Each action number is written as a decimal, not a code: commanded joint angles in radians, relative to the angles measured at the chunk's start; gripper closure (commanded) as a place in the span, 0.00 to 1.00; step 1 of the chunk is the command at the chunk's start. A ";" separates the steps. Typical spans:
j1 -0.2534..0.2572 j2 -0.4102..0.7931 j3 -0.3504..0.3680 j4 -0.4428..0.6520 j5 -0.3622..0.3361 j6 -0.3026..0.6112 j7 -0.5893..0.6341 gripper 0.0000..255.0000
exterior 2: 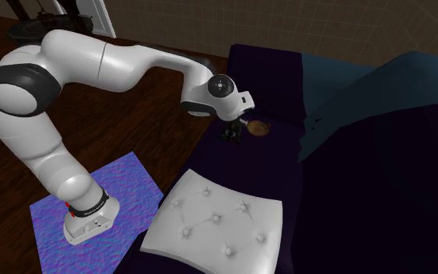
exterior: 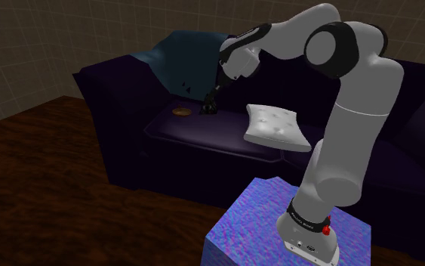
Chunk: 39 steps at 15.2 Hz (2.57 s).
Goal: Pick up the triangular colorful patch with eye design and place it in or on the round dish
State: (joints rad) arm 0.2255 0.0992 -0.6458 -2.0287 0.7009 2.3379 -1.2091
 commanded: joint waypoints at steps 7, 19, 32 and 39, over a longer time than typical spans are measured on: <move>-0.038 0.190 0.018 0.268 0.065 -0.117 0.048 1.00; -0.228 0.648 0.101 0.955 0.162 -0.332 0.215 1.00; -0.211 0.676 0.127 0.836 0.209 -0.210 0.127 1.00; -0.211 0.685 0.134 0.822 0.220 -0.190 0.112 1.00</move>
State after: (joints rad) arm 0.0150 0.7846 -0.5119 -1.2069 0.9203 2.1473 -1.0972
